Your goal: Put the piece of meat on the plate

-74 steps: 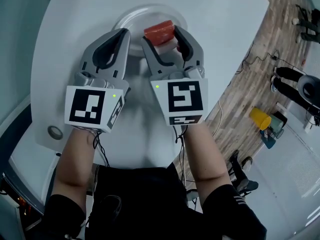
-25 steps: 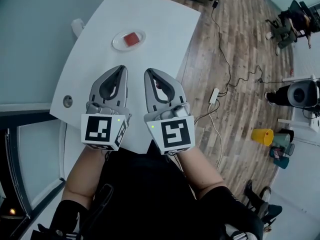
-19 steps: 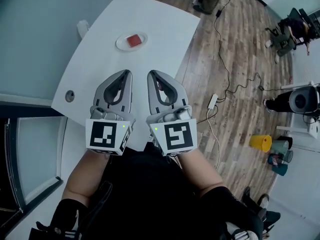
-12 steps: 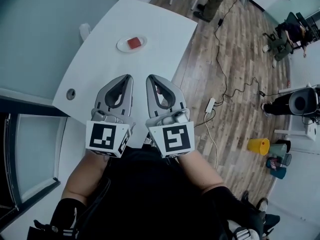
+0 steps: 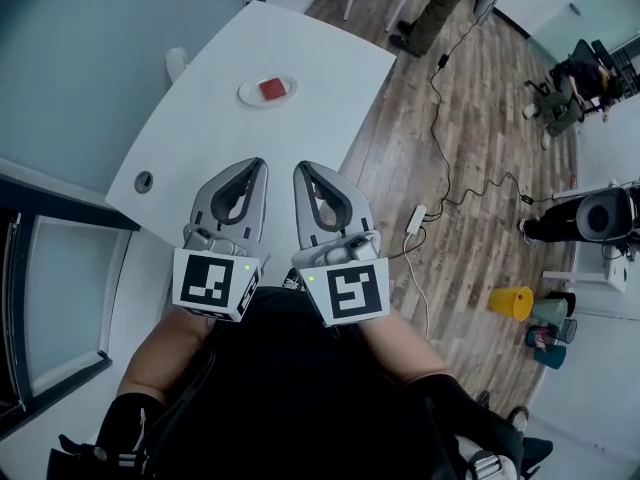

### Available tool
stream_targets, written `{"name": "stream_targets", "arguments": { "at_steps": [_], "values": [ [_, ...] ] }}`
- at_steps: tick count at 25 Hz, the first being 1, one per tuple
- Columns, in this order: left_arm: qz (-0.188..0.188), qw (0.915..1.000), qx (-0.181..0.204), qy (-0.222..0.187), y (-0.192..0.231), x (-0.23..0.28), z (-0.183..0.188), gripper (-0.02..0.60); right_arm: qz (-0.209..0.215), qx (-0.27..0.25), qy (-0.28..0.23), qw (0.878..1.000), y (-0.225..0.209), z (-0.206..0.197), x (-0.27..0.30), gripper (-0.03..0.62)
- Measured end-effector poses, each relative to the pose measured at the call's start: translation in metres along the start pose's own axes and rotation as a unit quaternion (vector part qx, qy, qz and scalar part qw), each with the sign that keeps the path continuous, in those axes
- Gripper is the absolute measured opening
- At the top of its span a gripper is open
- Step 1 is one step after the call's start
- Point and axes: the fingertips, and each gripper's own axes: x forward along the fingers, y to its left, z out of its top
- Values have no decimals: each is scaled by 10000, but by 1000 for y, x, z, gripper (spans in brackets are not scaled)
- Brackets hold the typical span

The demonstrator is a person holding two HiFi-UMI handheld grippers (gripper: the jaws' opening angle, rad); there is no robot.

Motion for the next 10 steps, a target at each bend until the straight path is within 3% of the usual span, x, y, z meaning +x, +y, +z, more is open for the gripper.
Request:
{"name": "stream_targets", "arguments": {
  "at_steps": [10],
  "values": [
    [-22, 10000, 50, 54, -5, -13, -4, 3, -91, 103, -52, 9999, 9, -3, -10, 3]
  ]
}}
